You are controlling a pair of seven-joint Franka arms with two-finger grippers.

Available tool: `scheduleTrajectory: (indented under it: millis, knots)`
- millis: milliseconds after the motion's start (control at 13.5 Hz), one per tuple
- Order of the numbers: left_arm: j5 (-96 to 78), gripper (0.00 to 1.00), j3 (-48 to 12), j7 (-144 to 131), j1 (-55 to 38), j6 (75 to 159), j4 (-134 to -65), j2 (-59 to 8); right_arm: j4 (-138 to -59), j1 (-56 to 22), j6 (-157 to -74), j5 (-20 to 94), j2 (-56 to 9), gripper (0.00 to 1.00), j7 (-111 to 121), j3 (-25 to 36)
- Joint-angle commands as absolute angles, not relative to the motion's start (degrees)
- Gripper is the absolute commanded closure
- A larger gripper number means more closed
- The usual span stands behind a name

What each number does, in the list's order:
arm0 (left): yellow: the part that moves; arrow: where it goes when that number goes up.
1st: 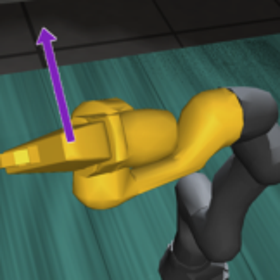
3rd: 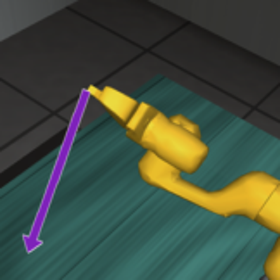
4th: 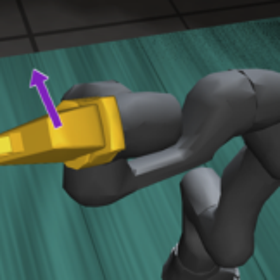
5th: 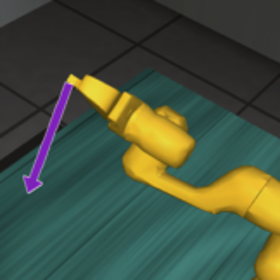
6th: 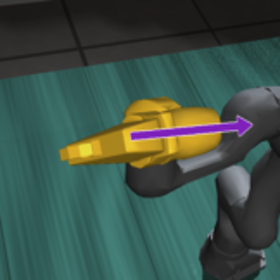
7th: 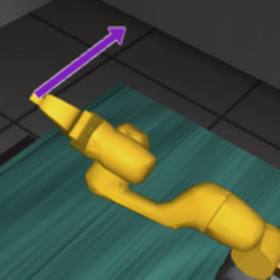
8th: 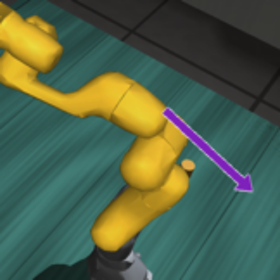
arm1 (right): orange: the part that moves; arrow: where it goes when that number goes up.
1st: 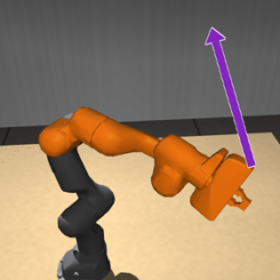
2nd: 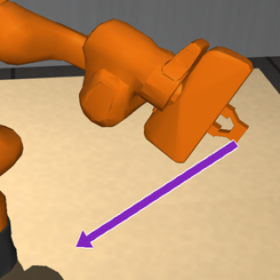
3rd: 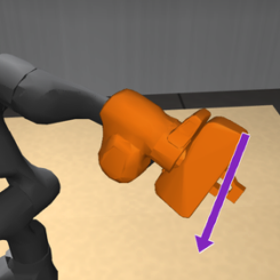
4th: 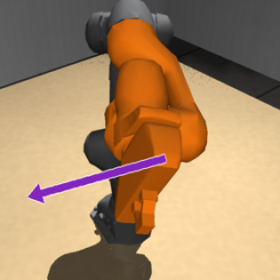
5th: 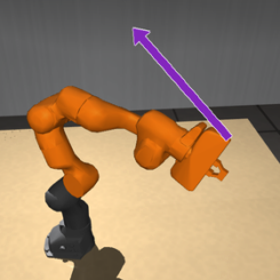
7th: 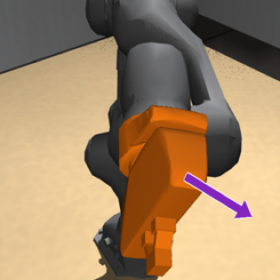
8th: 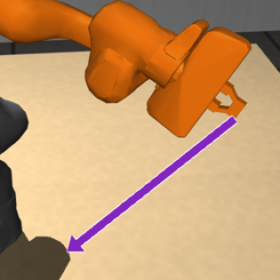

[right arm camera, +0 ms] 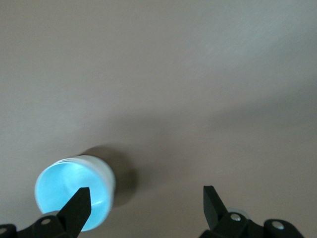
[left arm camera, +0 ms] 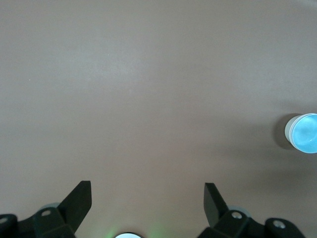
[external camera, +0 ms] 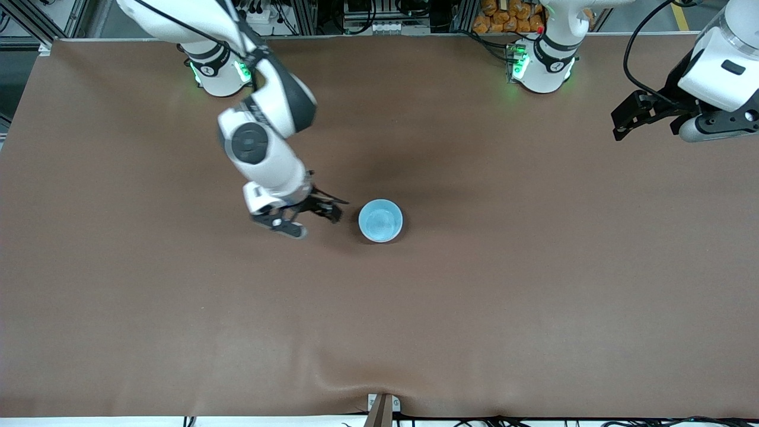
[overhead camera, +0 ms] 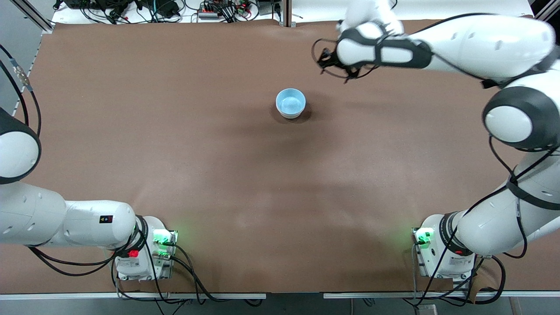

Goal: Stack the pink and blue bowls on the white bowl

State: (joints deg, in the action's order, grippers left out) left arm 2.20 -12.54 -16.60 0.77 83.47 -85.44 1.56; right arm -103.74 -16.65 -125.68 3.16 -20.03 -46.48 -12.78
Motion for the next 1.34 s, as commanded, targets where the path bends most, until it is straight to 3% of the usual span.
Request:
scheduleTrajectory:
  millis: [0, 149, 668, 891, 1262]
  knots:
    - [1.6, 0.0, -12.7, -15.0, 1.2, 82.7, -85.3, 2.4, -104.9, -9.3, -120.9, 7.0, -15.7, 0.0, -34.7, -13.9]
    - [1.7, 0.0, -12.7, -15.2, 1.0, 83.1, -85.3, 2.3, -104.9, -5.5, -117.5, 9.0, -13.1, 0.0, -26.8, -13.2]
    - [1.5, 0.0, -12.6, -15.0, 1.4, 82.5, -86.0, 2.9, -104.9, -2.9, -109.0, 8.5, -4.3, 0.0, -5.0, 0.3]
    - [1.4, 0.0, -12.2, -15.0, 2.4, 81.7, -86.5, 3.0, -104.0, 0.3, -102.1, 5.2, 0.1, 0.0, 0.1, 0.2]
    - [0.7, 0.0, -12.1, -12.8, 5.3, 81.1, -85.8, 3.6, -91.7, 2.6, -86.9, 0.5, 0.6, 0.0, 0.5, -2.6]
